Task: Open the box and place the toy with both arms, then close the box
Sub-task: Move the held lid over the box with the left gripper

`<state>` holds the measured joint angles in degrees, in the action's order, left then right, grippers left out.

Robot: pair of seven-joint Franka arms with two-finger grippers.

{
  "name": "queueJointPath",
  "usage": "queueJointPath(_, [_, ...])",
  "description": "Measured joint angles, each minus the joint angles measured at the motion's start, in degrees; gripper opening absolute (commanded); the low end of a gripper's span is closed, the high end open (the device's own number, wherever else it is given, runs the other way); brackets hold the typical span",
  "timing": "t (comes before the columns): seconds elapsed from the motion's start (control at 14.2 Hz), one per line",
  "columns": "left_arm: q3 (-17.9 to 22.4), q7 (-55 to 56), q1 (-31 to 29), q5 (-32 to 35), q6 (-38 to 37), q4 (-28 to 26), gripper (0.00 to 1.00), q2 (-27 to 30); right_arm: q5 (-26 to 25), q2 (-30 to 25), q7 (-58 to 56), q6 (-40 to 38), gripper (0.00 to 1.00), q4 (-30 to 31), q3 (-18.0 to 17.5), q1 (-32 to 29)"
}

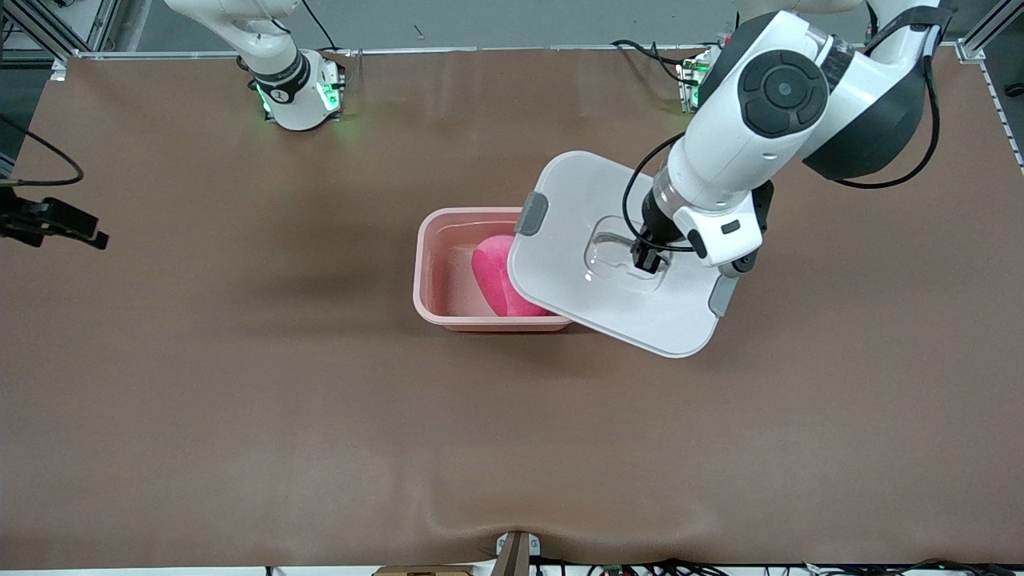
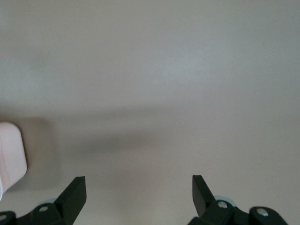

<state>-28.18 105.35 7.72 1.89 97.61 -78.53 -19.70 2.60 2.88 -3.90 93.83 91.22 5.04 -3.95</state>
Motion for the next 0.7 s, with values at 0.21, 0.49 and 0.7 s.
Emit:
queueJointPath(0.21, [0.00, 2.72, 0.65, 0.00, 1.97, -0.01, 0.00, -0.05, 0.00, -0.07, 0.02, 0.73, 1.00, -0.12, -0.26, -0.26])
queueJointPath(0.49, [0.02, 4.51, 1.49, 0.00, 2.90, -0.01, 0.00, -0.09, 0.00, -0.08, -0.08, 0.51, 1.00, -0.09, -0.74, -0.26])
queueJointPath(0.7, [0.02, 7.20, 2.01, 0.65, 3.77, -0.02, 0.00, -0.10, -2.76, -0.08, -3.13, 0.52, 1.00, -0.09, -0.75, -0.26])
